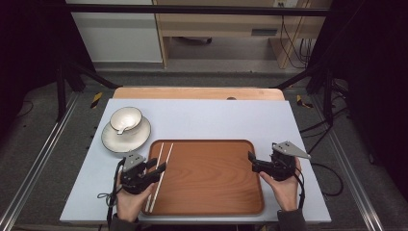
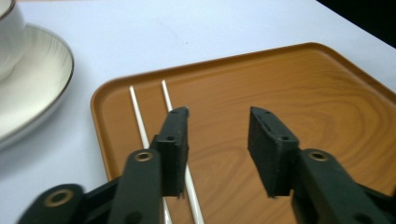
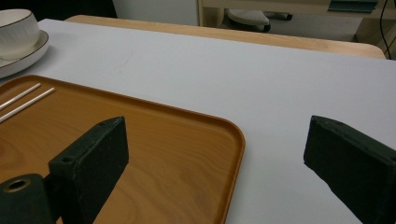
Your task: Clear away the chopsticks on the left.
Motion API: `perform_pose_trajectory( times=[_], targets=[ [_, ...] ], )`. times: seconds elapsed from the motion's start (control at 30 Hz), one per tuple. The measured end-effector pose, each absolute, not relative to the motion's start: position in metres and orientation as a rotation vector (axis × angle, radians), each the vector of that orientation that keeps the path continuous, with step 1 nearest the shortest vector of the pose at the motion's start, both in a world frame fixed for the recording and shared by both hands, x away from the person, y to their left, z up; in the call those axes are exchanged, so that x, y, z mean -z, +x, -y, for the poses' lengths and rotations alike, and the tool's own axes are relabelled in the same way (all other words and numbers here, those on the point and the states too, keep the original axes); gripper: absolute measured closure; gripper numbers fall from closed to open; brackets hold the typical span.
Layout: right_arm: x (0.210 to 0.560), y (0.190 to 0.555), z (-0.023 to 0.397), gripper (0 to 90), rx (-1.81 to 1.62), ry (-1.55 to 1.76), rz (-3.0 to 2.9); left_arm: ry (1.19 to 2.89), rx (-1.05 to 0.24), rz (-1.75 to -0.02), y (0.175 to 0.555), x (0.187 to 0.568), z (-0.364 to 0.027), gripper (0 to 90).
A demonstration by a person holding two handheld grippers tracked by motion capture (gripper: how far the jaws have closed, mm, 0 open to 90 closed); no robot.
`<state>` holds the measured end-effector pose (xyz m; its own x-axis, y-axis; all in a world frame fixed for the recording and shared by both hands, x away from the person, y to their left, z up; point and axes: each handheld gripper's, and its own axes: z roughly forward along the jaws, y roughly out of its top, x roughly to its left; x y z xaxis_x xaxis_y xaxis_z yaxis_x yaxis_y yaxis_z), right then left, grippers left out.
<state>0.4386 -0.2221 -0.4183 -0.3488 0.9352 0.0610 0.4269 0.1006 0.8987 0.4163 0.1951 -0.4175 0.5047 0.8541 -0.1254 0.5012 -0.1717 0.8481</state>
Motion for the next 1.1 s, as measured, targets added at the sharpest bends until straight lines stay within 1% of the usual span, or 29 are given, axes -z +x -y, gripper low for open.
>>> perform_pose_trajectory(
  times=[0.1,0.23,0.33,0.43,0.7,1.1],
  targets=[
    [0.418,0.438,0.223,6.6,-1.21,1.329,-1.836,1.849,-0.525,-1.081,0.422,0.409,-0.199,49.4],
    [0.417,0.438,0.224,6.6,-1.212,1.33,-1.829,1.853,-0.514,-1.059,0.43,0.403,-0.206,41.4],
    [0.416,0.437,0.225,6.6,-1.216,1.327,-1.828,1.871,-0.534,-1.033,0.433,0.401,-0.213,37.8],
    [0.416,0.437,0.225,6.6,-1.215,1.331,-1.824,1.86,-0.516,-1.033,0.435,0.402,-0.225,35.2],
    [0.418,0.438,0.226,6.5,-1.209,1.333,-1.83,1.849,-0.537,-1.079,0.431,0.423,-0.261,31.3],
    [0.423,0.441,0.226,6.5,-1.191,1.343,-1.846,1.838,-0.568,-1.121,0.426,0.441,-0.291,28.4]
  ],
)
